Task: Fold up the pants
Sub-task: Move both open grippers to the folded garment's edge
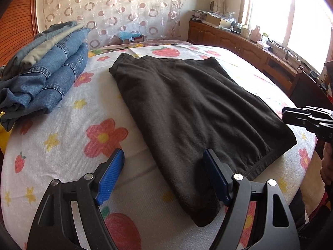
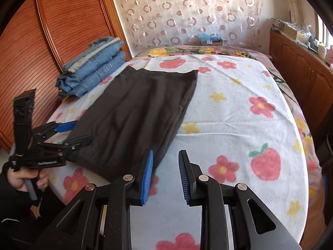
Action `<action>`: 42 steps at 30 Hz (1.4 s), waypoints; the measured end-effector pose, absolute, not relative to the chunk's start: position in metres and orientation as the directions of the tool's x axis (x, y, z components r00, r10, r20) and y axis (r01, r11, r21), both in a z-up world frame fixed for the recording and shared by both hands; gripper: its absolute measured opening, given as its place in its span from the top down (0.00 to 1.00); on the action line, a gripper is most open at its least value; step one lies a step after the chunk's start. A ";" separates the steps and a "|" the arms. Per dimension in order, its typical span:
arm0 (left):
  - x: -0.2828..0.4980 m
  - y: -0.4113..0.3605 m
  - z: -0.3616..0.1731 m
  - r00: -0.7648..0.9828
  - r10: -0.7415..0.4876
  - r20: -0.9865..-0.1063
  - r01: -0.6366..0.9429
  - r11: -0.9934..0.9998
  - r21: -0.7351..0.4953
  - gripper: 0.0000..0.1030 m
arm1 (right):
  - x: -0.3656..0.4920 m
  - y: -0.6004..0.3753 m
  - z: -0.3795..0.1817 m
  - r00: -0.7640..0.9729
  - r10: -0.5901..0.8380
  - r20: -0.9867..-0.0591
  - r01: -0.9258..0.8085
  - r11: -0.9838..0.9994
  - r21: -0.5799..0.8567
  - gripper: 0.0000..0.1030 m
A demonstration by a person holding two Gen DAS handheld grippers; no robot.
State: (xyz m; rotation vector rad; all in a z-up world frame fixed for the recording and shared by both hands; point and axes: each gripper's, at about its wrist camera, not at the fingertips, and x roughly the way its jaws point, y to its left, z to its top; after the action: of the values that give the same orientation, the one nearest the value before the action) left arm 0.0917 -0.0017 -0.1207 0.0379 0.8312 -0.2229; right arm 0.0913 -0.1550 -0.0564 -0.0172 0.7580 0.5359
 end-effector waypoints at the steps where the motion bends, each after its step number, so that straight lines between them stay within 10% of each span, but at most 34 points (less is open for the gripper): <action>1: 0.091 -0.002 -0.121 0.653 -0.181 -0.735 0.211 0.976 -0.052 0.24 | 0.089 -0.155 -0.055 0.599 0.460 -0.655 -0.472 0.864 0.175 0.73; 23: 0.086 0.000 -0.119 0.643 -0.188 -0.742 0.208 0.976 -0.066 0.23 | 0.079 -0.136 -0.076 0.569 0.424 -0.704 -0.510 0.854 0.103 0.68; 33: 0.054 0.001 -0.110 0.634 -0.262 -0.728 0.263 0.958 -0.115 0.59 | 0.079 -0.135 -0.077 0.553 0.450 -0.701 -0.528 0.840 0.123 0.79; 42: 0.048 -0.006 -0.114 0.619 -0.271 -0.737 0.278 0.953 -0.117 0.61 | 0.080 -0.136 -0.077 0.536 0.474 -0.699 -0.544 0.827 0.144 0.85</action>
State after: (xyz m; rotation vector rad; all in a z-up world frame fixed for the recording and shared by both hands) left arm 0.0484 -0.0061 -0.1139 0.0087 0.8468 -0.3157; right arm 0.0803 -0.1356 -0.0772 -0.0948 0.8022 0.6068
